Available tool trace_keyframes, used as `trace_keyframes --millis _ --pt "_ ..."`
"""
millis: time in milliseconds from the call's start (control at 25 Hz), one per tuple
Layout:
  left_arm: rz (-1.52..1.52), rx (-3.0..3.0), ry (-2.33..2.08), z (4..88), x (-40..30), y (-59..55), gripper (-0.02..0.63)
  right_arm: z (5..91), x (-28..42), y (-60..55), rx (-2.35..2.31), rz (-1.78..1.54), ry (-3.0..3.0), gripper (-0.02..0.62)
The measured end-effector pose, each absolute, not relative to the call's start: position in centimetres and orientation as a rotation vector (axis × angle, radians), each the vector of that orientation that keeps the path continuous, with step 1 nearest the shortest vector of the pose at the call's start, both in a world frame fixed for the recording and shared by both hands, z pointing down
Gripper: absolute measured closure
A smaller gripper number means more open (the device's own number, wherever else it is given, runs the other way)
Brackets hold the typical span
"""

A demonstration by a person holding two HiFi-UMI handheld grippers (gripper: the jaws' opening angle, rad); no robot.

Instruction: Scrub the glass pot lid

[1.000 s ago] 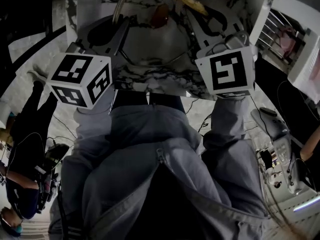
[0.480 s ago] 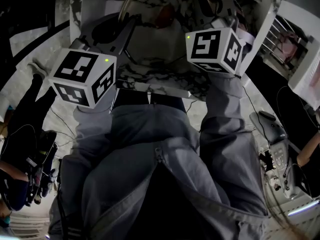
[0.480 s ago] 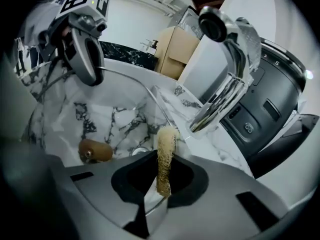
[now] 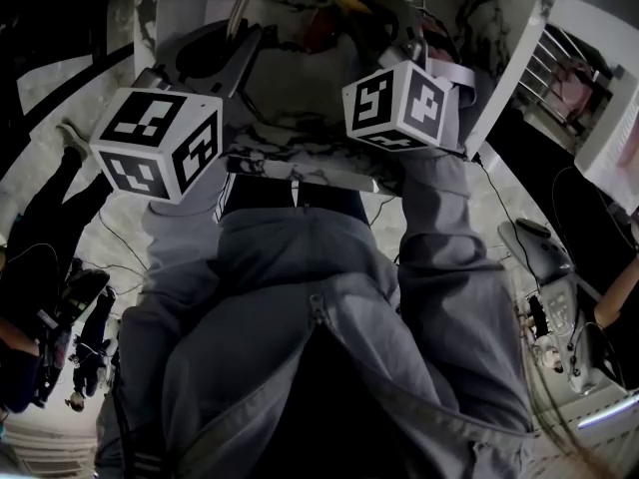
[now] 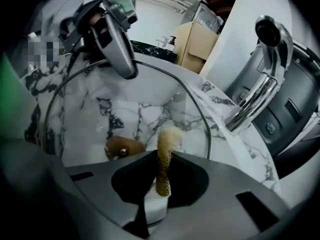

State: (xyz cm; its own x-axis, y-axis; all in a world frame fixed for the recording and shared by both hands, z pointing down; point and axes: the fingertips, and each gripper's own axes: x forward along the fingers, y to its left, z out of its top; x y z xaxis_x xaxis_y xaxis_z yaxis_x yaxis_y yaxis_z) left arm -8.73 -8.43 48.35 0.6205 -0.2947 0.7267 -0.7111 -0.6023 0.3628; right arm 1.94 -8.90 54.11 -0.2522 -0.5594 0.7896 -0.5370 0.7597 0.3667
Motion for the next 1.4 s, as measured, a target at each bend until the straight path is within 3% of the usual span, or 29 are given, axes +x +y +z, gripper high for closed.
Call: trace_keyframes --millis 920,1400 --pt "0.823 2.189 -0.79 48.8 -8.8 -8.0 0.537 55.3 -4.7 6.8 0.143 0.369 -2.109 0.541" --pt "0.831 2.194 -0.776 48.7 -8.6 -8.2 0.536 52.9 -3.9 5.7 0.101 0.439 -2.192 0.541"
